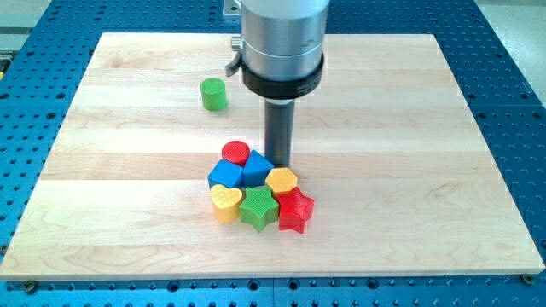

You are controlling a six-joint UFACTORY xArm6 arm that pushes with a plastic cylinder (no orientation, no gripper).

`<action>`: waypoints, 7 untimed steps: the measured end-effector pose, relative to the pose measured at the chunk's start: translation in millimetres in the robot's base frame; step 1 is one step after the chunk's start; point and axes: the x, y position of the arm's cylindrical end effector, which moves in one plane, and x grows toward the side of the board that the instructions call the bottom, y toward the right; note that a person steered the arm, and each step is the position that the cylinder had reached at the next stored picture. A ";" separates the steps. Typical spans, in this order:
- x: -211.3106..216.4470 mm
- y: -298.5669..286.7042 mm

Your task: Move the green circle close to the triangle

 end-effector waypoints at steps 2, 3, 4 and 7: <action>-26.8 -3.0; -46.7 -0.1; -72.8 1.2; -102.3 -127.6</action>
